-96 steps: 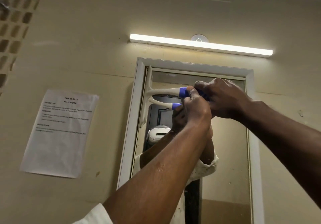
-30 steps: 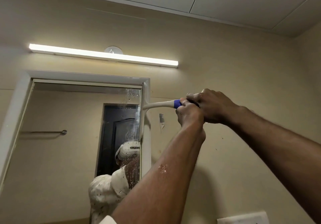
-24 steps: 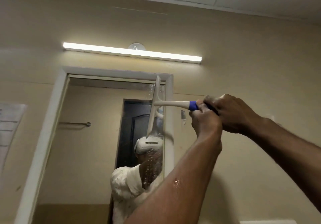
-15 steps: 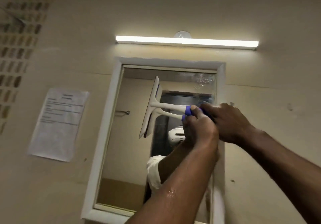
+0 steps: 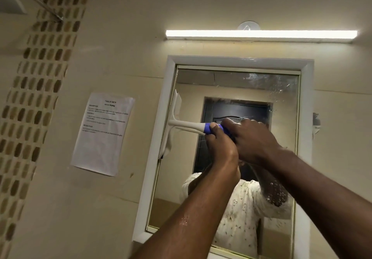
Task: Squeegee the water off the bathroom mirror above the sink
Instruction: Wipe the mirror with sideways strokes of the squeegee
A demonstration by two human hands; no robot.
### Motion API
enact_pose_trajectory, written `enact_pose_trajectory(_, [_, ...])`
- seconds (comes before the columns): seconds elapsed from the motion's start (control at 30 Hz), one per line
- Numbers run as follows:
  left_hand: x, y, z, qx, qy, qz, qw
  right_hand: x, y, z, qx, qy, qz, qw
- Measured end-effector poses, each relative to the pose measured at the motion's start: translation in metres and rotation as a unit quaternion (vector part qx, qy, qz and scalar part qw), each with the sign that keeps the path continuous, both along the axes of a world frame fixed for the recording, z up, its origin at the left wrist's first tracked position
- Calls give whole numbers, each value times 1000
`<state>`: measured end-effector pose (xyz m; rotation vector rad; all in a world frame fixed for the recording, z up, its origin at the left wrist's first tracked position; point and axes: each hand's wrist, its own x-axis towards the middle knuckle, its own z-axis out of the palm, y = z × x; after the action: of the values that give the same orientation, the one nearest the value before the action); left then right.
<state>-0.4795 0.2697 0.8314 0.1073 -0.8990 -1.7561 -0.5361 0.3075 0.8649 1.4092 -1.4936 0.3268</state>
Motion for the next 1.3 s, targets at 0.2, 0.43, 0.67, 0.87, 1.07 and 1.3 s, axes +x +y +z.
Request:
enact_pose_trajectory(0.2, [-1, -3, 5, 2, -14, 1, 1000, 4, 0, 7, -1, 13, -11, 1000])
enact_pose_trajectory(0.43, [-3, 1, 7, -5, 7, 6, 1000, 2, 5, 10, 18, 6, -5, 1000])
enact_pose_trajectory(0.67, [-9, 5, 6, -5, 5, 2, 1000, -1, 9, 9, 22, 4, -11, 1000])
enact_pose_trajectory(0.87, [-10, 7, 8, 2, 1, -3, 1000, -3, 12, 12, 25, -8, -3, 1000])
enact_pose_trajectory(1.07, [-31, 32, 4, -8, -13, -14, 1000, -20, 41, 8, 26, -17, -1, 1000])
enact_pose_trajectory(1.3, [-68, 88, 0, -22, -28, -67, 997, -57, 102, 1, 20, -53, -19, 998])
